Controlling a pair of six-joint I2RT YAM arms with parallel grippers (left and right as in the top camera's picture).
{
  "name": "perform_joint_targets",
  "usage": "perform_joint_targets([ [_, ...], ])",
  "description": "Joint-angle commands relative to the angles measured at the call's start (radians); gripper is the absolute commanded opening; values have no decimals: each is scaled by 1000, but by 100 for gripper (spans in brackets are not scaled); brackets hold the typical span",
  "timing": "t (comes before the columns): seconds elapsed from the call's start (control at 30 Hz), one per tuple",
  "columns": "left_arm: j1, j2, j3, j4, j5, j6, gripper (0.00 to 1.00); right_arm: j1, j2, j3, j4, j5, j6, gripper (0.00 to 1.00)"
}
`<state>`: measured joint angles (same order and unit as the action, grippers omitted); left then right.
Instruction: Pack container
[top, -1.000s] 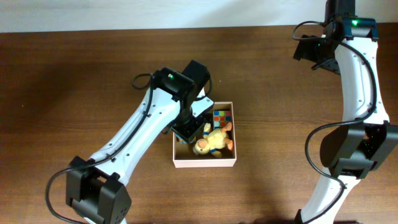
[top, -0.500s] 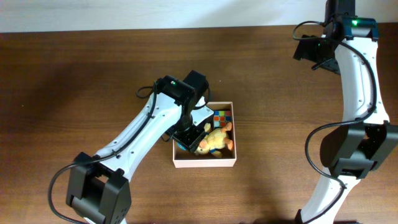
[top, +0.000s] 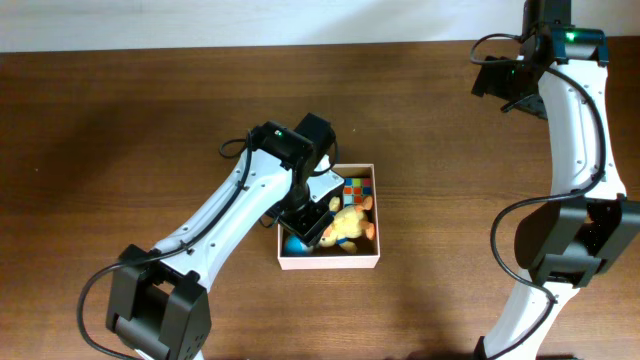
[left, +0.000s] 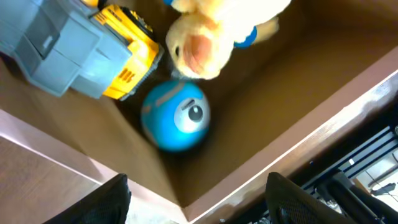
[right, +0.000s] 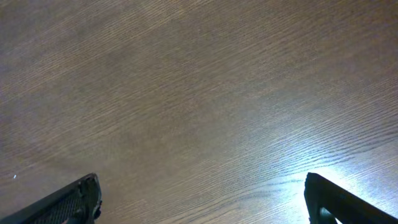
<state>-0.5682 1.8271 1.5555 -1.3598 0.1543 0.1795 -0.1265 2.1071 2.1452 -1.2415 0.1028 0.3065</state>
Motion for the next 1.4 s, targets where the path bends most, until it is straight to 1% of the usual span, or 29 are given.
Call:
perform_joint_targets([
  [0.0,-1,-10,-6,37,14,10,72,0,0,-4,0,-6,2,99],
  [0.03,0,-11,-6,51,14,10,72,0,0,-4,0,-6,2,99],
  [0.13,0,-11,29,90,14,9,76,0,0,-4,0,-6,2,99],
  [0.27,2,-11,118,105,-14,8,79,0,0,-4,0,-6,2,99],
  [0.5,2,-11,311,105,-172,8,79,0,0,-4,0,-6,2,99],
  [0.57,4,-11,371,111,-235,-10,79,0,0,-4,0,-6,2,99],
  [0.63,13,-11,409,115,-247,-10,79,0,0,-4,0,-6,2,99],
  [0.7,28,-11,436,118,-249,-18,87,0,0,-4,0,-6,2,99],
  [0.73,37,-11,447,119,-249,-35,87,0,0,-4,0,-6,2,99],
  [0.77,48,-11,455,119,-249,-57,92,0,0,-4,0,-6,2,99],
  [0.87,82,-11,464,118,-249,-132,95,0,0,-4,0,-6,2,99],
  [1.0,153,-12,464,117,-265,-248,96,0,0,-4,0,-6,2,99],
  [1.1,216,-12,464,111,-318,-311,97,0,0,-4,0,-6,2,99],
  [1.17,262,-12,464,107,-347,-322,97,0,0,-4,0,-6,2,99],
  [1.2,286,-12,464,107,-346,-322,100,0,0,-4,0,-6,2,99],
  [1.23,320,-12,464,106,-346,-322,99,0,0,-4,0,-6,2,99],
  [1.37,385,-11,464,92,-343,-322,99,0,0,-4,0,-6,2,99],
])
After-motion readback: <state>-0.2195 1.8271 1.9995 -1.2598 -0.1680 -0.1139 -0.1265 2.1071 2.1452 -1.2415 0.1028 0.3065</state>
